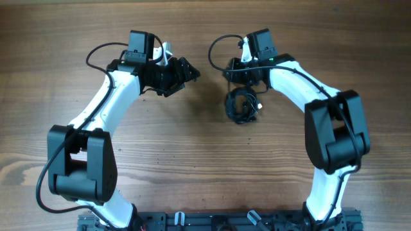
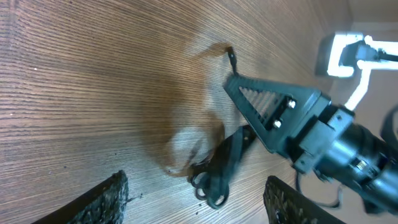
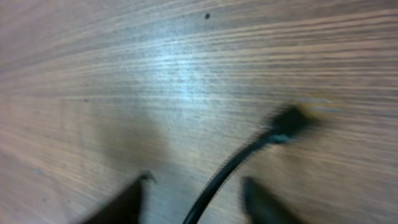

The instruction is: Untangle cables

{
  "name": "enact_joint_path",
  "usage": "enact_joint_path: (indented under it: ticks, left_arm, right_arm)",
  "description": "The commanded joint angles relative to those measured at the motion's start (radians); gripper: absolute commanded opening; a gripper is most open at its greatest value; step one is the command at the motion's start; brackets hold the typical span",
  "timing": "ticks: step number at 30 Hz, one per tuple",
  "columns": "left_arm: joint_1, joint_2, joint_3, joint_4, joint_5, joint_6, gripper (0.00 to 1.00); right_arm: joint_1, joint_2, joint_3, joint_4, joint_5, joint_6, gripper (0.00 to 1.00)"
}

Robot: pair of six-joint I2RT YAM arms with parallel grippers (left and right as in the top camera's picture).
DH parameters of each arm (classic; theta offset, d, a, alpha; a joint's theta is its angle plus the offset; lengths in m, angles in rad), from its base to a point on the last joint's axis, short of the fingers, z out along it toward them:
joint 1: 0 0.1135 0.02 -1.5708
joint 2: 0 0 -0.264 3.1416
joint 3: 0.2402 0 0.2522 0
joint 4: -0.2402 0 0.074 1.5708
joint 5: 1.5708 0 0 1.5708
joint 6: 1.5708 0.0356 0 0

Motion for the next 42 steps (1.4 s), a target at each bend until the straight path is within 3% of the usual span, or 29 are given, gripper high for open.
enact_joint_path:
  ticks: [1,3,7,9,15,19,26,42]
  left_arm:
    - [-0.001,0.004,0.001,0.0,-0.024,0.056,0.69]
    - [-0.006,0.004,0.001,0.001,-0.028,0.113,0.64]
    - [-0.053,-0.007,0.014,0.0,-0.087,0.142,0.63]
    - [-0.132,-0.014,0.047,0.0,-0.135,0.179,0.63]
    - [-0.345,0.004,0.064,0.004,-0.287,0.348,0.66]
    - [-0.403,0.072,0.064,0.02,-0.383,0.452,0.61]
    - [-0.434,0.114,0.064,0.027,-0.386,0.698,0.57]
    - [-0.461,0.172,0.064,0.037,-0.385,0.756,0.44]
  right_arm:
    - [-0.027,-0.017,0.044,0.005,-0.087,0.011,0.78]
    - [-0.073,-0.041,0.09,-0.077,-0.136,-0.01,0.85]
    - [-0.183,-0.092,0.111,-0.226,-0.242,-0.047,0.86]
    - [-0.237,-0.095,0.111,-0.339,-0.287,-0.132,0.83]
    - [-0.256,-0.093,0.101,-0.486,-0.154,-0.273,0.83]
    - [-0.256,-0.093,0.101,-0.478,-0.139,-0.272,0.83]
    - [-0.256,-0.093,0.101,-0.479,-0.138,-0.272,0.83]
    - [-0.256,-0.093,0.101,-0.478,-0.138,-0.272,0.83]
